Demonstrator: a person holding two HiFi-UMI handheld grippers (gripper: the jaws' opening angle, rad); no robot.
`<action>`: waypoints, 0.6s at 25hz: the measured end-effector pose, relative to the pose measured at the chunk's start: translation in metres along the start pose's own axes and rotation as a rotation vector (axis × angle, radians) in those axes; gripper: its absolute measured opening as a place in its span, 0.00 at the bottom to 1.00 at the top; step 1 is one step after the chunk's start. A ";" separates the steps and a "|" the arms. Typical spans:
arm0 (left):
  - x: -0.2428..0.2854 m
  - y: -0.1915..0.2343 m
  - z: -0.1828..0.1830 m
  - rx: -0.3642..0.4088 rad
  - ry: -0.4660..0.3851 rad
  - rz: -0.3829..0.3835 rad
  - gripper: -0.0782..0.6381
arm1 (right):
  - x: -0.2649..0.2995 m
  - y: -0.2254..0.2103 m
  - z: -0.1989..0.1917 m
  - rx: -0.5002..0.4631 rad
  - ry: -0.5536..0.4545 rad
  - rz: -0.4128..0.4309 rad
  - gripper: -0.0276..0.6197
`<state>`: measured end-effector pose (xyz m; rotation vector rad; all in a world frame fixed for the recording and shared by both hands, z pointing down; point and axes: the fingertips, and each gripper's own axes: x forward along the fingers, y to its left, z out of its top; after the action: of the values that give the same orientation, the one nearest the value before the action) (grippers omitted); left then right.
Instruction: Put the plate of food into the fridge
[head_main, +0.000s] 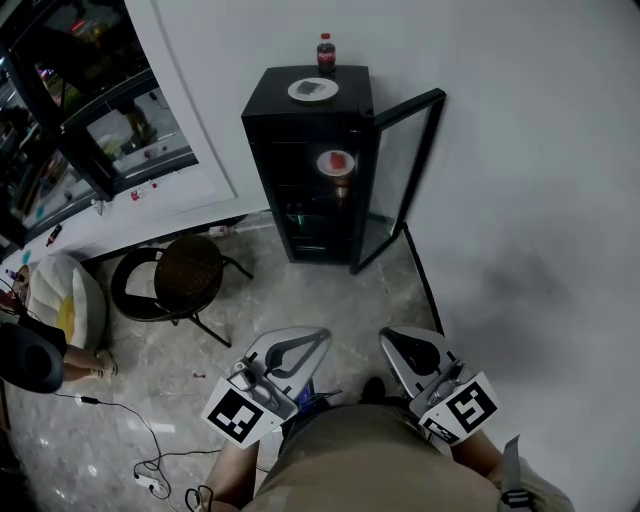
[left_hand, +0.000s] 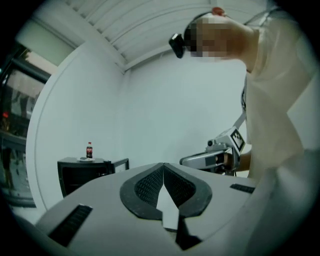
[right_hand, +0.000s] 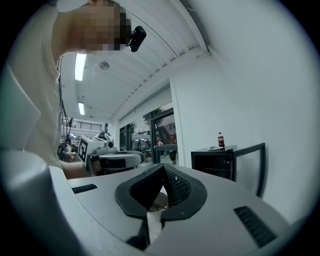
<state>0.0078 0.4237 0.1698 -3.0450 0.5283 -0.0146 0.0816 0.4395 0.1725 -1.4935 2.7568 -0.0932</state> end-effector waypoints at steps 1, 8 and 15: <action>0.007 -0.002 -0.001 0.019 0.025 0.011 0.12 | -0.001 -0.007 0.000 0.009 -0.005 0.003 0.07; 0.044 -0.003 0.001 -0.043 0.043 0.047 0.12 | -0.012 -0.045 0.004 0.065 -0.042 0.057 0.07; 0.079 -0.008 0.002 -0.046 0.062 0.097 0.12 | -0.022 -0.078 -0.001 0.051 -0.035 0.116 0.08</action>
<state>0.0854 0.4049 0.1681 -3.0683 0.6899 -0.0949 0.1591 0.4152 0.1774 -1.3081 2.7829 -0.1339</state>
